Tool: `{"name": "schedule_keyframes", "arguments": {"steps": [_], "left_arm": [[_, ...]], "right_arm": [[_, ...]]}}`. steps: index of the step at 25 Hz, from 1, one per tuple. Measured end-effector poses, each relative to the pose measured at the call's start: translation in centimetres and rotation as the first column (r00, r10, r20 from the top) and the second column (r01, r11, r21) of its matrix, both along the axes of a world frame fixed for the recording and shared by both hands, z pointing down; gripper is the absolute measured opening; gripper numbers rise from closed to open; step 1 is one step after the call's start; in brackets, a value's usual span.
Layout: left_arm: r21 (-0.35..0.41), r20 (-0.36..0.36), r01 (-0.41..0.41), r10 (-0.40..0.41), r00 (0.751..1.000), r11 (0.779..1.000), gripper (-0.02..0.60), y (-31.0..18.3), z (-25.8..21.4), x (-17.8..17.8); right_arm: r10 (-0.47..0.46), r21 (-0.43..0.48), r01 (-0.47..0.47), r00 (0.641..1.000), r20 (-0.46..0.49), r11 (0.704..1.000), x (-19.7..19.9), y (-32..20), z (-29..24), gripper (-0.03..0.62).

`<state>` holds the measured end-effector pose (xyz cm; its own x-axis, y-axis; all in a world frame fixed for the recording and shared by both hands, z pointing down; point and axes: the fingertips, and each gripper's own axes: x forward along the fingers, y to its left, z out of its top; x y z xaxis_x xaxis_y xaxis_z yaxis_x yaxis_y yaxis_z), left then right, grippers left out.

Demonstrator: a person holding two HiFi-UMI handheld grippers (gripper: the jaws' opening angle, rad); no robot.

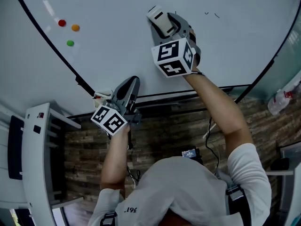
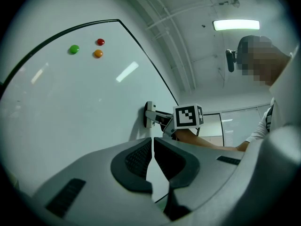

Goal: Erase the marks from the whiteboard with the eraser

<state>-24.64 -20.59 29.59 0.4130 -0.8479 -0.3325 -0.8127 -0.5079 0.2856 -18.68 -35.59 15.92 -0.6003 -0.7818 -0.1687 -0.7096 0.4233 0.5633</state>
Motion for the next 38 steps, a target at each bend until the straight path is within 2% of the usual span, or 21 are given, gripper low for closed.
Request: {"name": "schedule_keyframes", "arguments": {"steps": [8, 13, 17, 26, 38], "left_arm": [[-0.017, -0.021, 0.075, -0.075, 0.997, 0.997, 0.012, 1.6, 1.0, -3.6], [-0.032, -0.026, 0.088, -0.089, 0.996, 0.996, 0.013, 1.9, 1.7, -4.5], [-0.034, -0.022, 0.085, -0.085, 0.996, 0.996, 0.012, 1.9, 1.6, -4.2], [-0.034, -0.013, 0.055, -0.055, 0.998, 0.998, 0.014, 1.0, 1.5, -2.4], [-0.027, -0.007, 0.041, -0.041, 0.999, 0.999, 0.013, 0.3, 0.9, -0.2]], "right_arm": [[-0.058, -0.006, 0.058, 0.998, -0.019, 0.998, -5.8, 2.2, 1.3, 0.258], [-0.004, 0.048, 0.007, 0.998, -0.059, 0.999, -7.4, 1.8, 1.8, 0.258], [0.033, 0.071, -0.028, 0.997, -0.066, 0.997, -7.3, 1.6, 1.8, 0.259], [0.047, 0.074, -0.041, 0.996, -0.08, 0.996, -7.2, 1.1, 1.9, 0.258], [0.099, 0.068, -0.095, 0.993, -0.058, 0.993, -3.0, -0.3, 1.1, 0.258]]}}
